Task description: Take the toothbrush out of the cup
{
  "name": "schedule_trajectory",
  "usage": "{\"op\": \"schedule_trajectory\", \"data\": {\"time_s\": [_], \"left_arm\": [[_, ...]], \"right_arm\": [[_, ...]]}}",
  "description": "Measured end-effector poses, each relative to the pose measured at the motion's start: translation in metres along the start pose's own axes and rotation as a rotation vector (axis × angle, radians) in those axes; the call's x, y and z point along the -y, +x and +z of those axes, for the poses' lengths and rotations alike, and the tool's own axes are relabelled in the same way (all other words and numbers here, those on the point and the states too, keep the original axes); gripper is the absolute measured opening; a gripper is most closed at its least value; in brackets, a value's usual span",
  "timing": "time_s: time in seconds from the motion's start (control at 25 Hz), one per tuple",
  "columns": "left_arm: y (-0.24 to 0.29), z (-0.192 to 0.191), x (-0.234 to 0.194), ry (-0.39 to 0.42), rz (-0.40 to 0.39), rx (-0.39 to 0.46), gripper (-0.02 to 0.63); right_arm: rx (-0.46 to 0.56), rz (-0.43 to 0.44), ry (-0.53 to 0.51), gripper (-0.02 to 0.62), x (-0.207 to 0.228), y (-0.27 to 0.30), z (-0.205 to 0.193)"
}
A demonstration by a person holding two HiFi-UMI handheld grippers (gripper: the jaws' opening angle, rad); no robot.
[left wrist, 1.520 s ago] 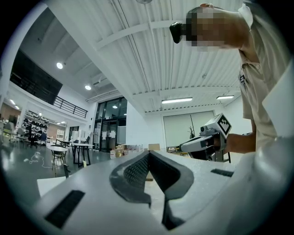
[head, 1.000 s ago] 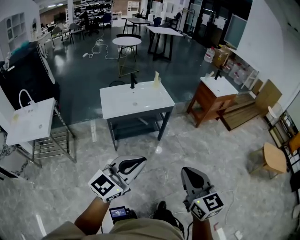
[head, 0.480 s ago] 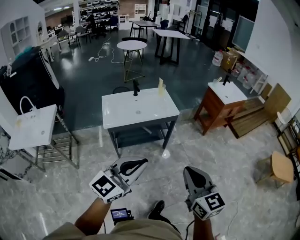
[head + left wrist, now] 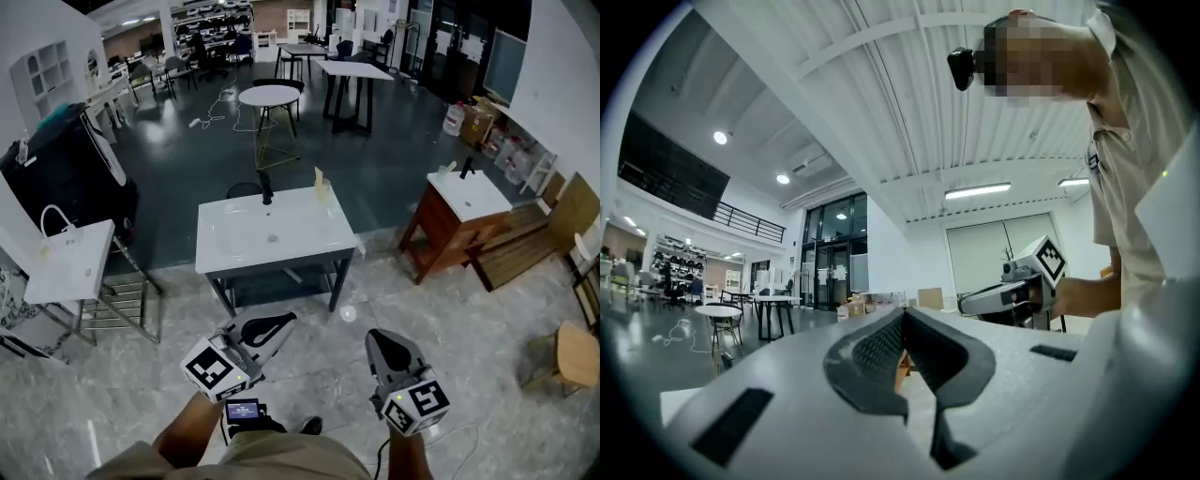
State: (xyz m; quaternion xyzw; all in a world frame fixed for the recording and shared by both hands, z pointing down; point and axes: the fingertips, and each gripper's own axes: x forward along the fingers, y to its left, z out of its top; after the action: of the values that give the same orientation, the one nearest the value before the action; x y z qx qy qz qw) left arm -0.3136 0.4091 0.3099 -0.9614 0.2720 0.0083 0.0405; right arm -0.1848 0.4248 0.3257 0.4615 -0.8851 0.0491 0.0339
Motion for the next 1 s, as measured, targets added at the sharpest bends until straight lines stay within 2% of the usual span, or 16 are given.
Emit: {"op": "schedule_trajectory", "data": {"time_s": [0.24,0.48,0.76,1.0], "left_arm": [[0.055,-0.004,-0.017,0.003,-0.003,-0.03,0.006],[0.11,-0.021,-0.058,-0.013,-0.031,-0.039,0.006],[0.163,-0.037,-0.136,-0.03,-0.068,-0.018,0.006],[0.193,-0.044,-0.21,-0.021,-0.085,-0.003,0.006]], "right_arm": [[0.007,0.006,0.024,0.003,0.053,0.012,0.002],[0.002,-0.03,0.033,0.003,0.105,0.045,0.003],[-0.004,-0.086,0.032,0.003,0.157,0.115,0.008],[-0.006,-0.111,0.015,0.003,0.184,0.189,0.024]]}}
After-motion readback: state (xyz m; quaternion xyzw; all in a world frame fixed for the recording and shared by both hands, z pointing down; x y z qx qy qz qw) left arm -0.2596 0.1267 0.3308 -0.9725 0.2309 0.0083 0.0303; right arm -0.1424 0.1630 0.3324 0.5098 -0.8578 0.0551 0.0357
